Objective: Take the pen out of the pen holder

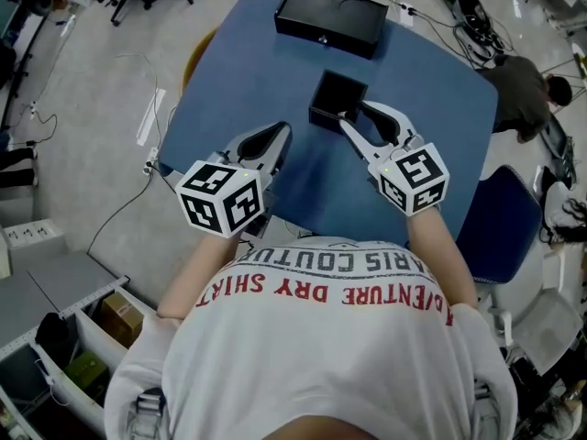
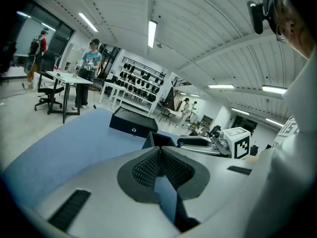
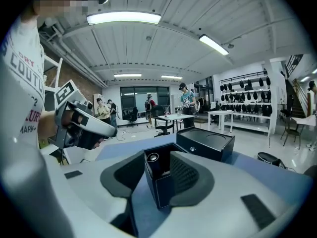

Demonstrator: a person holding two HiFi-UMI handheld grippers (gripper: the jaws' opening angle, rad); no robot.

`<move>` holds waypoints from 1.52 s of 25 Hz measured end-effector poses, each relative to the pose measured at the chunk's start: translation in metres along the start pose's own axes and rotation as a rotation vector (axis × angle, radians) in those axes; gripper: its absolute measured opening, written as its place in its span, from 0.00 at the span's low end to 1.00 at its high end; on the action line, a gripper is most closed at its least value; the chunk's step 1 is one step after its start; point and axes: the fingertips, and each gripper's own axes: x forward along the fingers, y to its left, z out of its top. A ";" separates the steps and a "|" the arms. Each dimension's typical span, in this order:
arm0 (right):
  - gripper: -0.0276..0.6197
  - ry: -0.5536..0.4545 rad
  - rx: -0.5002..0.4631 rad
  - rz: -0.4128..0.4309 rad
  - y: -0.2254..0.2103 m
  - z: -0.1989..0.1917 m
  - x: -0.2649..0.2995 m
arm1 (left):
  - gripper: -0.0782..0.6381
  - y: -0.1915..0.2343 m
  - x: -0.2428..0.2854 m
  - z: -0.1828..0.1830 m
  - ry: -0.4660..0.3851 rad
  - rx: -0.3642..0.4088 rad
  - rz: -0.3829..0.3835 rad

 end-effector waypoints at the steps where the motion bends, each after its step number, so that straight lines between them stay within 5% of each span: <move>1: 0.29 0.001 -0.004 0.003 0.000 -0.001 0.001 | 0.15 0.001 0.000 0.000 0.001 -0.002 0.005; 22: 0.17 -0.015 -0.068 -0.019 -0.005 0.001 0.009 | 0.15 0.002 -0.004 -0.005 -0.008 -0.013 0.041; 38: 0.17 -0.147 -0.103 -0.074 -0.006 0.049 -0.011 | 0.15 -0.008 -0.028 -0.007 -0.021 0.019 0.033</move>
